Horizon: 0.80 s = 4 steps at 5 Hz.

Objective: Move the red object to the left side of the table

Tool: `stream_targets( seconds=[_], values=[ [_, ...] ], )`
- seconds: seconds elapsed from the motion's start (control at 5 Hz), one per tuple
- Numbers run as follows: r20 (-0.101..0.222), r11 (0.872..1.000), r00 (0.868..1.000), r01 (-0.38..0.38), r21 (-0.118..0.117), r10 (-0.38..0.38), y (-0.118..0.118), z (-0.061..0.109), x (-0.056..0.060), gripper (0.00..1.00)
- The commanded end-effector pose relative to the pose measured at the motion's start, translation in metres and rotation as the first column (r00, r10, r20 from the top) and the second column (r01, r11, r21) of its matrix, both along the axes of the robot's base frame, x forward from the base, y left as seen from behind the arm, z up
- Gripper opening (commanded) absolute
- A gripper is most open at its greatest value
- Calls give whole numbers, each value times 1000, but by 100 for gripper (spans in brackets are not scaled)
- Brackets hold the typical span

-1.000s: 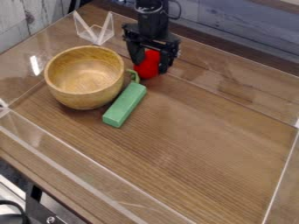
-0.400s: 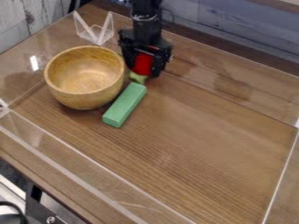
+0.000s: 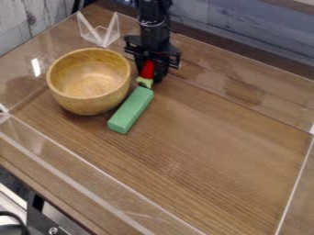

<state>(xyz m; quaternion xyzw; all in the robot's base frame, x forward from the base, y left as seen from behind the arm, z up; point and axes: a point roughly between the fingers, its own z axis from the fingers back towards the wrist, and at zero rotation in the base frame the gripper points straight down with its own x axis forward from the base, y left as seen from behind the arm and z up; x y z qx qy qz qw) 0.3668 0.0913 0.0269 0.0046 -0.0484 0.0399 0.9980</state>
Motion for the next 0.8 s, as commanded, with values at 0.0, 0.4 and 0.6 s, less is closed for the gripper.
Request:
stream_targets(
  seconds=[0.0,0.4,0.6],
  values=[
    [16,999,999,32,-5,-32,-15,12,-2,0],
    [-32,997,997,75,-32,-76,-40,7,-15,0],
    [-52,995,994,91,-46,-93,-50,7,-20,0]
  ],
)
